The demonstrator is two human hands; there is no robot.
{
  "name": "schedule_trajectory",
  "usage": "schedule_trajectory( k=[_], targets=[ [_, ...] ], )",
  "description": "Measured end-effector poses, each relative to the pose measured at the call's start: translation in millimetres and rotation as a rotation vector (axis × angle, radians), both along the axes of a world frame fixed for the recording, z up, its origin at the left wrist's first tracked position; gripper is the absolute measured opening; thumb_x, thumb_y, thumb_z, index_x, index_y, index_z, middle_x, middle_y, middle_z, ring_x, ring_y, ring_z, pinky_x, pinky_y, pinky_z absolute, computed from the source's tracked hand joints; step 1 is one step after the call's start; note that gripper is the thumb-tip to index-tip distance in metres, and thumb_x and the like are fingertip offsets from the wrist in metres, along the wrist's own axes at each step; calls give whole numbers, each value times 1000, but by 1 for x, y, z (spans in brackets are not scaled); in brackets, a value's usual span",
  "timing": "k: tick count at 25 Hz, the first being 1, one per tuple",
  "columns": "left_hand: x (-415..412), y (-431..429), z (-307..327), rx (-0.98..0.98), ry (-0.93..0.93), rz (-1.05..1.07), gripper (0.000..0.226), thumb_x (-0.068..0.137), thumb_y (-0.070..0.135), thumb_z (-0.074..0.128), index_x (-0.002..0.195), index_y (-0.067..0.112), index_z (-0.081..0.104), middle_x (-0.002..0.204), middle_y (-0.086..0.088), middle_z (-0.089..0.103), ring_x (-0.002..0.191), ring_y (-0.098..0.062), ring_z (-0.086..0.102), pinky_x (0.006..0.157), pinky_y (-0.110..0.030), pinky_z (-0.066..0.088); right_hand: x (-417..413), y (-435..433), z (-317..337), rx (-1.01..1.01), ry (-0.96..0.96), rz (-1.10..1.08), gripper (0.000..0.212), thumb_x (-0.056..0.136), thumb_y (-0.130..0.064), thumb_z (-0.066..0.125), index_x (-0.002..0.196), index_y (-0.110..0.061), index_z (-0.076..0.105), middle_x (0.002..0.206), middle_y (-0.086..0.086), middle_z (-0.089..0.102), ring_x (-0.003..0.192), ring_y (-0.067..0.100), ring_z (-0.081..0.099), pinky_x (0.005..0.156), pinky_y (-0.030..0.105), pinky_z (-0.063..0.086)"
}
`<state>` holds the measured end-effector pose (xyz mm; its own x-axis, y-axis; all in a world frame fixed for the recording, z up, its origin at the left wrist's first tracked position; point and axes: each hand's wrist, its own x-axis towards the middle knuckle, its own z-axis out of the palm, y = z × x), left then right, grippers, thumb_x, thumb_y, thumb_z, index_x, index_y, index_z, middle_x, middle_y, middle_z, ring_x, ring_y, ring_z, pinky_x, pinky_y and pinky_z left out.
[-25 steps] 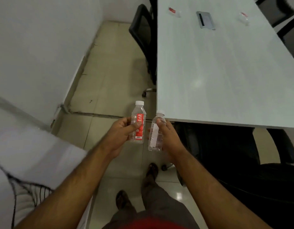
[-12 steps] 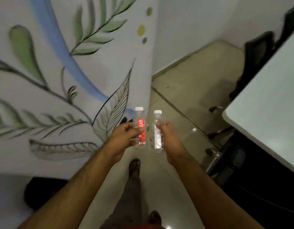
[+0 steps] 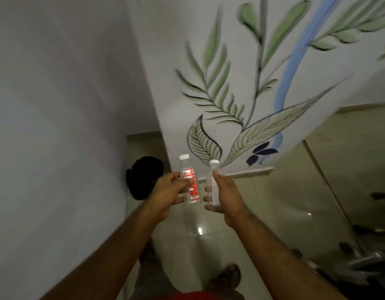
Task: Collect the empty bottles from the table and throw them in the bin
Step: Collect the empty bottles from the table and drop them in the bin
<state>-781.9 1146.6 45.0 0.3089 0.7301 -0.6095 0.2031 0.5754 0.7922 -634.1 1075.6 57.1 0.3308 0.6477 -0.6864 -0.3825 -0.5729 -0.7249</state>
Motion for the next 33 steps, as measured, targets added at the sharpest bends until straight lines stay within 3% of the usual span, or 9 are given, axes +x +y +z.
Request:
schedule_trajectory(
  k=[3, 10, 13, 15, 21, 23, 28, 31, 33],
  targets=[
    [-93, 43, -33, -55, 33, 136, 21, 86, 18, 72, 107, 16, 68, 97, -7, 74, 81, -18, 73, 57, -25, 56, -85, 57, -34, -140, -99, 95, 40, 98, -55, 46, 118, -21, 53, 96, 7, 63, 75, 21, 60, 60, 30, 51],
    [-210, 162, -113, -92, 45, 242, 20, 88, 13, 70, 108, 13, 68, 98, -7, 73, 83, -20, 71, 71, -32, 59, -204, 189, -115, -199, -139, 148, 39, 99, -50, 46, 116, -18, 58, 98, 8, 66, 70, 16, 55, 54, 24, 43],
    [-216, 204, -149, -116, 68, 289, 16, 89, 12, 66, 104, 13, 70, 102, -12, 72, 84, -25, 71, 80, -40, 59, -218, 221, -152, -162, -184, 172, 39, 100, -45, 49, 130, -21, 49, 111, 6, 61, 86, 17, 55, 71, 31, 48],
    [-216, 226, -174, -144, 78, 325, 10, 87, 12, 65, 94, 17, 70, 99, -14, 72, 84, -29, 71, 80, -44, 59, -220, 241, -178, -178, -169, 193, 39, 101, -37, 49, 136, -19, 47, 112, 6, 59, 84, 15, 54, 68, 30, 47],
    [-201, 274, -284, -206, 182, 316, 25, 86, 19, 69, 110, 10, 69, 103, -13, 73, 86, -27, 71, 74, -40, 59, -211, 307, -283, -219, -225, 259, 27, 94, -31, 61, 118, -24, 50, 114, 7, 60, 96, 22, 61, 84, 43, 56],
    [-196, 296, -332, -208, 233, 317, 30, 86, 21, 72, 113, 11, 68, 109, -13, 72, 91, -28, 71, 74, -39, 59, -207, 326, -327, -184, -279, 317, 25, 93, -27, 66, 112, -23, 49, 106, 3, 60, 89, 16, 61, 76, 35, 54],
    [-180, 334, -459, -156, 397, 239, 45, 84, 33, 72, 122, 14, 58, 111, -2, 64, 95, -24, 65, 72, -31, 52, -201, 365, -452, -184, -445, 497, 44, 94, -43, 62, 124, -12, 54, 105, 4, 62, 95, 23, 61, 79, 34, 48],
    [-165, 343, -513, -144, 442, 250, 35, 88, 42, 66, 109, 15, 60, 104, -3, 66, 92, -24, 65, 77, -34, 52, -198, 379, -504, -200, -458, 521, 50, 91, -46, 63, 128, -13, 53, 105, 4, 63, 99, 27, 64, 86, 42, 54],
    [-158, 347, -540, -140, 466, 272, 47, 89, 58, 55, 107, 14, 60, 105, -6, 68, 91, -25, 65, 77, -34, 51, -195, 390, -536, -179, -445, 534, 54, 92, -48, 62, 132, -13, 51, 109, 5, 64, 105, 29, 65, 90, 44, 54]
  ],
)
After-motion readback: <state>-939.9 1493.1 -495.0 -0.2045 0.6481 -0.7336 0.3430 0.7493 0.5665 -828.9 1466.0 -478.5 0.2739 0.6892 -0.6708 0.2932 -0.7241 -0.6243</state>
